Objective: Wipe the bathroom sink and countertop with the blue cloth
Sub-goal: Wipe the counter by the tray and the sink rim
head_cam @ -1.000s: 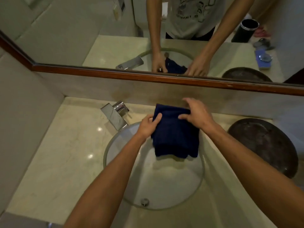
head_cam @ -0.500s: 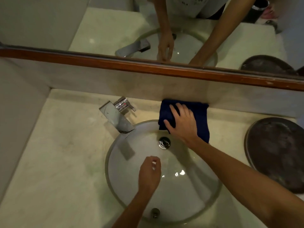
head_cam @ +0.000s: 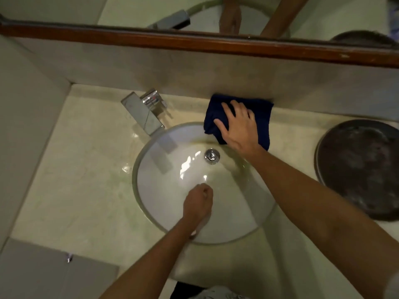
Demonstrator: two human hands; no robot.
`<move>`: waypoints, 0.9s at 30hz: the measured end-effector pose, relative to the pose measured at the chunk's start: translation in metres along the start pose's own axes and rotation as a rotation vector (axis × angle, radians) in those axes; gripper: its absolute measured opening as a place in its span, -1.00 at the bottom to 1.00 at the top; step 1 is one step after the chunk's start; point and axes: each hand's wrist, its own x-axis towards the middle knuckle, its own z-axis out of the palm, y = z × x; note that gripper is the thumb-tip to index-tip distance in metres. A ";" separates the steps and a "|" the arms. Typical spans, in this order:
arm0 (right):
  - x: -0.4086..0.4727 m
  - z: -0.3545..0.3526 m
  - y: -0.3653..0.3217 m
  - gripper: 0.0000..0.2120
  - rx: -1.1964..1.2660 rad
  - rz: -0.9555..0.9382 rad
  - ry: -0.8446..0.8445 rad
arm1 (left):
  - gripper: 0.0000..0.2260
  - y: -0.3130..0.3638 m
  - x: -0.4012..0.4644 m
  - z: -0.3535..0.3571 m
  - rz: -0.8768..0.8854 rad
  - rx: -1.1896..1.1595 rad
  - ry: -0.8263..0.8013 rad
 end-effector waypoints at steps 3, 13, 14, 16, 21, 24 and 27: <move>-0.011 -0.009 0.028 -0.36 0.015 0.045 -0.038 | -0.84 0.005 -0.012 0.002 -0.009 0.021 0.019; -0.027 -0.040 0.084 -0.33 -0.036 0.180 -0.055 | -0.71 0.006 -0.062 0.021 -0.051 0.172 0.103; -0.030 -0.037 0.079 -0.32 -0.028 0.220 -0.030 | -0.70 0.005 -0.067 0.022 -0.046 0.197 0.134; -0.037 -0.027 0.073 -0.30 -0.016 0.266 0.002 | -0.68 0.002 -0.076 0.024 -0.036 0.208 0.203; -0.043 -0.020 0.075 -0.26 -0.025 0.261 0.004 | -0.71 -0.001 -0.086 0.026 0.046 0.211 0.320; -0.054 -0.022 0.076 -0.25 -0.018 0.272 -0.020 | -0.73 -0.001 -0.088 0.026 0.082 0.226 0.339; -0.081 -0.025 0.080 -0.22 -0.034 0.281 -0.072 | -0.73 -0.002 -0.090 0.027 0.106 0.242 0.361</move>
